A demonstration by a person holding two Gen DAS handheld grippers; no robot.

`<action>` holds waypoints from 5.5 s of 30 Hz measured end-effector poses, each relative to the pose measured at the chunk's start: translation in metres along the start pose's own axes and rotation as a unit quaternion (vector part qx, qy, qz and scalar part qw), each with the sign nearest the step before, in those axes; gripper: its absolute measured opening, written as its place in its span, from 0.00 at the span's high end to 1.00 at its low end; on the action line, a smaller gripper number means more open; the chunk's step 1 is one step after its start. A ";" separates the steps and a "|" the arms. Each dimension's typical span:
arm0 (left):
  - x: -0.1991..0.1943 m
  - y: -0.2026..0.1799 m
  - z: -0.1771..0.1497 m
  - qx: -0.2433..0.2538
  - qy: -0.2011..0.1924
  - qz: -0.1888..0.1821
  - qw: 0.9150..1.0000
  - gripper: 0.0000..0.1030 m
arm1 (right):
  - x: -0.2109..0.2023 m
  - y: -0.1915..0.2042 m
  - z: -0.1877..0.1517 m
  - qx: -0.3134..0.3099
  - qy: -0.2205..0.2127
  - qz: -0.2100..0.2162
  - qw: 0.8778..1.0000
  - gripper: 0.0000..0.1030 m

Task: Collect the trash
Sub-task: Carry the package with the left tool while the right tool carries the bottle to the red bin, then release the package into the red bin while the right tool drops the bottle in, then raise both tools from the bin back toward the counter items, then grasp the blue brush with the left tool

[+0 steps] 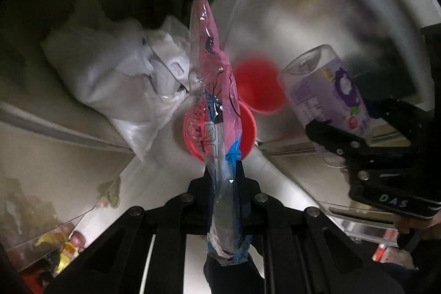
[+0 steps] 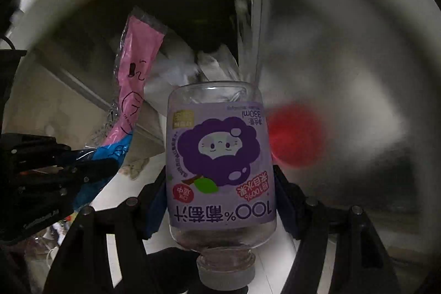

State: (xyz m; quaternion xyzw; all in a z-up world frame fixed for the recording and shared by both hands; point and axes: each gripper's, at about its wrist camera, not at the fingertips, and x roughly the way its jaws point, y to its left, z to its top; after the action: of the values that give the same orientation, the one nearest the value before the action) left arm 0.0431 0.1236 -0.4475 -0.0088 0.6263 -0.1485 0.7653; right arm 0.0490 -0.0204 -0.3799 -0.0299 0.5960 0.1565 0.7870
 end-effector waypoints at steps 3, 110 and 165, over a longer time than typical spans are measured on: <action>0.059 0.010 -0.001 0.006 0.007 -0.004 1.000 0.90 | 0.051 -0.017 -0.008 0.004 -0.004 -0.010 1.000 0.36; -0.363 -0.087 0.122 0.078 -0.201 0.035 0.976 0.00 | -0.333 0.013 0.097 0.030 -0.180 -0.045 0.982 0.01; -0.117 -0.059 0.454 -0.040 -0.067 0.123 0.989 0.58 | -0.179 -0.264 0.279 0.161 -0.075 -0.031 0.984 0.00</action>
State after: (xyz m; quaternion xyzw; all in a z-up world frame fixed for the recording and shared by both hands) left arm 0.4467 0.0172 -0.2264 0.0280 0.5755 -0.0270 0.8168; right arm 0.3393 -0.2433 -0.1668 0.0902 0.5514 0.0361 0.8286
